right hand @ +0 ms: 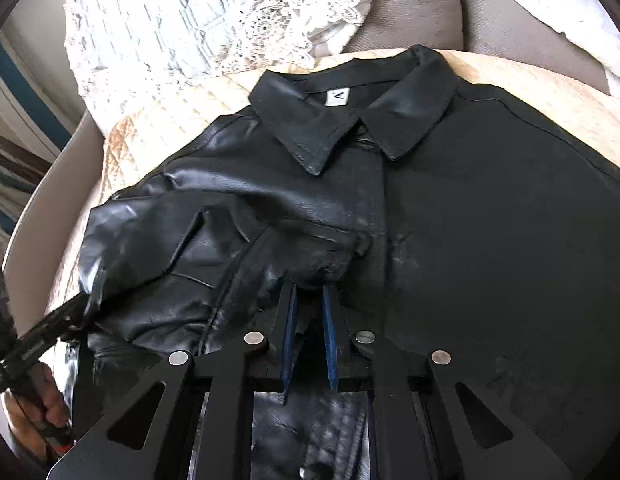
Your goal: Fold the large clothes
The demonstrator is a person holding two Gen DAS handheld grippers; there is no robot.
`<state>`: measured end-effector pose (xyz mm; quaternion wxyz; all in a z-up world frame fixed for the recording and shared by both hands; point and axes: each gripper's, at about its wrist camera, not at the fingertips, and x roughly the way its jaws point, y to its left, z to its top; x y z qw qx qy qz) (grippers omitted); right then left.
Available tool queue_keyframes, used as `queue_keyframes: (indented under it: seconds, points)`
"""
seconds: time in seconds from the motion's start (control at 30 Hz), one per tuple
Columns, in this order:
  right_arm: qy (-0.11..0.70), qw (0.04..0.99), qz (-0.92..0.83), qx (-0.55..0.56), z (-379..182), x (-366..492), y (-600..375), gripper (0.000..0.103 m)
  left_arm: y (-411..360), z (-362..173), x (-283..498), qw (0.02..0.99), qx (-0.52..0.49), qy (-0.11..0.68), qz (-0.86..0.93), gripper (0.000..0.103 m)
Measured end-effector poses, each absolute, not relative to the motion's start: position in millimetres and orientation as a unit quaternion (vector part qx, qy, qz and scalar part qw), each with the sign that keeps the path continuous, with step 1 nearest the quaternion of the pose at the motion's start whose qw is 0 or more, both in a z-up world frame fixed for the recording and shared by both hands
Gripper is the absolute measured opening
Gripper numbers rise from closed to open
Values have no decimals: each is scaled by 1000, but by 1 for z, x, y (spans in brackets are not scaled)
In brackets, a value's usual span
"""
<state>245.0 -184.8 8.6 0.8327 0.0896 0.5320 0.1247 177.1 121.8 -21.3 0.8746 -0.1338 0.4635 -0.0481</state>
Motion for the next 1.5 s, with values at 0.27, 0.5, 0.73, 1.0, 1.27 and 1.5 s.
queue_keyframes:
  seconds: [0.27,0.5,0.73,1.0,1.27,1.5]
  points:
    - [477,862,144,90,57,144,-238,19,130,23,100,893,-133,425,-59,50]
    - [460,878,101,88,71,60,-279,62,84,31,37,898,-104,423,-67,53]
    - [457,883,88,69,75,29,-296,67,35,27,22,892,-80,435,-92,53]
    - [460,879,57,112,71,29,-328,67,9,32,30,894,-64,432,-102,53]
    - [458,872,2,174,63,46,-399,67,3,20,51,894,-47,438,-84,53]
    - [442,859,-114,233,56,64,-508,67,5,15,61,894,-45,441,-73,53]
